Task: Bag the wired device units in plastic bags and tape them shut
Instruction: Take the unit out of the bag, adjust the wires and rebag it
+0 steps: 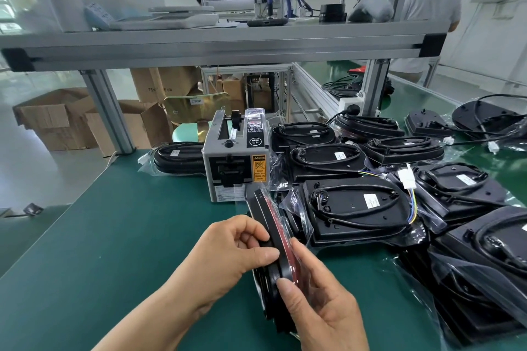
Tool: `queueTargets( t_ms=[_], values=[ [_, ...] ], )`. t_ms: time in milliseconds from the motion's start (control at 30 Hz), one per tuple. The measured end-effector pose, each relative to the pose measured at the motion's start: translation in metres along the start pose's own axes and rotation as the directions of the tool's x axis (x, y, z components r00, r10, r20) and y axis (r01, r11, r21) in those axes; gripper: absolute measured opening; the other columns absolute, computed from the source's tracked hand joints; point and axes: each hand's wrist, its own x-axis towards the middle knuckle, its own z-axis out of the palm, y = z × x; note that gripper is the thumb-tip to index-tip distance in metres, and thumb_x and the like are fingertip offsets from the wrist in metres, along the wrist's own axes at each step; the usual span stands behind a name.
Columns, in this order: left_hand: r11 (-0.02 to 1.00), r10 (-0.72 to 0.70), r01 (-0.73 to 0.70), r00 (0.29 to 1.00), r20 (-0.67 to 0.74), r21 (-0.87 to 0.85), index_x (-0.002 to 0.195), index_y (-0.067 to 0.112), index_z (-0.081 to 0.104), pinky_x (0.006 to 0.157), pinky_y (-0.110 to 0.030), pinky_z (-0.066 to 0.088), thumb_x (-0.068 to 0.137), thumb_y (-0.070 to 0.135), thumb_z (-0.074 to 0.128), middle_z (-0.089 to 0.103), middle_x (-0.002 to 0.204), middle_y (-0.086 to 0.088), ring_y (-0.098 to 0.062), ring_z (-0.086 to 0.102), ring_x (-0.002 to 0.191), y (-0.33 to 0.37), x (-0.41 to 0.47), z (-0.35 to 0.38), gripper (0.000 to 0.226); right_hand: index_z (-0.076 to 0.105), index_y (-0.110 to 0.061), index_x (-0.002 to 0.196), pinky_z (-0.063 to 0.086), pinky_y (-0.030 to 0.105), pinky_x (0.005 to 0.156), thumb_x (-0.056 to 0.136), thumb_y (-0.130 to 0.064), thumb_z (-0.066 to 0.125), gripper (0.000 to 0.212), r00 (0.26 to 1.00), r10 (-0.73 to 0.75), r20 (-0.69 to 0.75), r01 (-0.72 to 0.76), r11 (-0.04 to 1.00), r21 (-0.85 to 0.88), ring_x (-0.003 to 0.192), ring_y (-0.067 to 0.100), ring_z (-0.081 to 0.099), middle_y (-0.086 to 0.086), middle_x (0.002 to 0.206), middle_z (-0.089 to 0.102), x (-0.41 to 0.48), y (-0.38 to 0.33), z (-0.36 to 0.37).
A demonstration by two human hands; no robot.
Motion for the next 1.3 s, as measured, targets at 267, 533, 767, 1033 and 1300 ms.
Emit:
queueTargets(
  t_ms=[267, 533, 767, 1033, 1300],
  values=[
    [0.998, -0.003, 0.003, 1.000, 0.001, -0.064, 0.078, 0.023, 0.074, 0.063, -0.016, 0.046, 0.075, 0.010, 0.085, 0.059, 0.065, 0.011, -0.007, 0.049, 0.064, -0.007, -0.001, -0.002, 0.017, 0.062, -0.039, 0.128, 0.043, -0.001, 0.082, 0.076, -0.065, 0.070, 0.059, 0.984, 0.097, 0.146, -0.055, 0.962, -0.267, 0.107, -0.018, 0.058, -0.033, 0.117, 0.066, 0.044, -0.047, -0.018],
    [0.996, -0.045, 0.047, 0.999, 0.029, -0.075, 0.074, 0.020, 0.074, 0.052, -0.014, 0.041, 0.076, 0.030, 0.081, 0.063, 0.066, 0.007, -0.005, 0.049, 0.056, 0.003, 0.024, -0.023, 0.013, 0.052, -0.030, 0.135, 0.044, 0.011, 0.083, 0.086, -0.032, 0.071, 0.053, 0.930, 0.251, 0.269, -0.153, 0.929, -0.336, 0.106, -0.001, 0.058, -0.019, 0.132, 0.055, 0.114, -0.036, 0.020],
    [0.745, -0.481, 0.263, 0.848, -0.221, -0.613, 0.079, 0.015, 0.065, 0.035, -0.013, 0.031, 0.096, 0.025, 0.065, 0.059, 0.054, 0.009, 0.000, 0.047, 0.039, -0.001, 0.123, -0.036, 0.019, 0.042, -0.025, 0.149, 0.046, 0.014, 0.099, 0.090, -0.033, 0.071, 0.066, 0.952, 0.249, 0.181, -0.184, 0.932, -0.312, 0.113, -0.003, 0.059, -0.020, 0.128, 0.059, 0.112, -0.032, 0.022],
    [0.601, -0.609, 0.238, 0.754, -0.245, -0.763, 0.092, 0.010, 0.069, 0.033, -0.011, 0.033, 0.092, 0.018, 0.069, 0.060, 0.048, 0.006, 0.000, 0.053, 0.034, -0.003, 0.152, -0.022, 0.008, 0.059, -0.033, 0.123, 0.057, 0.020, 0.077, 0.091, -0.022, 0.071, 0.036, 0.936, 0.278, 0.217, -0.242, 0.953, -0.181, 0.088, 0.004, 0.073, -0.020, 0.096, 0.076, 0.111, -0.026, 0.019],
    [0.647, -0.522, 0.075, 0.769, -0.369, -0.759, 0.070, 0.015, 0.057, 0.035, -0.014, 0.032, 0.088, 0.010, 0.065, 0.058, 0.057, 0.004, -0.001, 0.049, 0.037, -0.002, 0.144, -0.018, 0.020, 0.060, -0.027, 0.131, 0.055, 0.023, 0.090, 0.087, -0.029, 0.074, 0.046, 0.947, 0.253, 0.198, -0.215, 0.958, -0.191, 0.096, 0.001, 0.070, -0.017, 0.103, 0.075, 0.110, -0.027, 0.019]
  ],
)
